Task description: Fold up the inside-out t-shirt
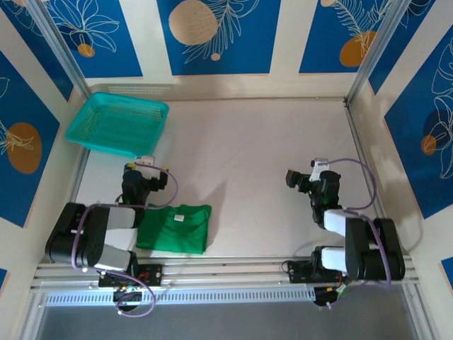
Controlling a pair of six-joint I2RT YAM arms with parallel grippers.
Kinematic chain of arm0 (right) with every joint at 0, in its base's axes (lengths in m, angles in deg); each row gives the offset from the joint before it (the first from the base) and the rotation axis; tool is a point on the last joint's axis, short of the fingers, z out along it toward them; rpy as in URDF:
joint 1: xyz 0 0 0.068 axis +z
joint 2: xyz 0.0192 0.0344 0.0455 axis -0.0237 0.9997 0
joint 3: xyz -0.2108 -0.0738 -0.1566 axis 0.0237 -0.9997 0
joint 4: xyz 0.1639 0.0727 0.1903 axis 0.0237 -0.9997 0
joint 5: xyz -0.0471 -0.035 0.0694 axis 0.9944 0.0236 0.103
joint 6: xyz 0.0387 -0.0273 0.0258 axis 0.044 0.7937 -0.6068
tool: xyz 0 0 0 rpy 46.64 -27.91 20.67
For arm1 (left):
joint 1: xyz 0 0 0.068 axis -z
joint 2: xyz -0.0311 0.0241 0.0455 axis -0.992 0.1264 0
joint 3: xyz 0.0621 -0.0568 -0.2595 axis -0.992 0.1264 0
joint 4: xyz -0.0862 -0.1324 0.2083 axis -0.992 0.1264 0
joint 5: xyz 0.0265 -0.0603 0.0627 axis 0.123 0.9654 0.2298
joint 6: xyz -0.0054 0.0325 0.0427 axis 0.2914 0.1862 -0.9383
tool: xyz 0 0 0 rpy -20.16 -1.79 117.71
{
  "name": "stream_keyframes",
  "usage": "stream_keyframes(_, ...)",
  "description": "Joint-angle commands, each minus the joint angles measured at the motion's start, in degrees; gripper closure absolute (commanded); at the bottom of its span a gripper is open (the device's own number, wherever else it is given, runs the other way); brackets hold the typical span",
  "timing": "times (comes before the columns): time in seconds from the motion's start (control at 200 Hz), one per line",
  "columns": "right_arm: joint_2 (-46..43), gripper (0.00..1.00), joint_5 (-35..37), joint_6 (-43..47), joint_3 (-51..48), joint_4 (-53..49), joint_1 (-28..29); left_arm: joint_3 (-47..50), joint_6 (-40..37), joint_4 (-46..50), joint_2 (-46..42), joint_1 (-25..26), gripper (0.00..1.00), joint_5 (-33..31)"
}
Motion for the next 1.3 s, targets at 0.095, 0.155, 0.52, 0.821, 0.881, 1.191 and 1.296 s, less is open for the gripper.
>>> stream_keyframes(0.095,10.31,0.01,-0.91,3.33,8.31,5.49,0.98,-4.81,2.07,-1.87,5.69,-2.83,0.00,7.43)
stream_keyframes(0.155,12.61,0.01,1.67,4.38,8.62,9.35,2.68,-5.46,3.42,0.57,5.13,-3.65,0.01,6.81)
stream_keyframes(0.52,11.56,0.01,1.55,4.70,9.23,6.31,2.68,-5.83,3.45,0.68,5.23,-3.71,0.01,6.24)
stream_keyframes(0.821,11.60,0.01,1.38,4.61,9.39,6.05,2.59,-5.65,3.45,0.49,5.14,-3.62,0.00,6.14)
stream_keyframes(0.881,11.62,0.01,1.38,4.59,9.40,5.96,2.55,-5.65,3.41,0.49,5.14,-3.62,0.00,6.14)
stream_keyframes(1.191,11.71,0.01,0.86,4.51,9.64,5.44,2.33,-5.65,3.45,0.49,5.09,-3.62,0.00,6.14)
stream_keyframes(1.296,11.62,0.01,0.86,4.52,9.60,5.55,2.33,-5.65,3.45,0.49,5.14,-3.62,0.01,6.14)
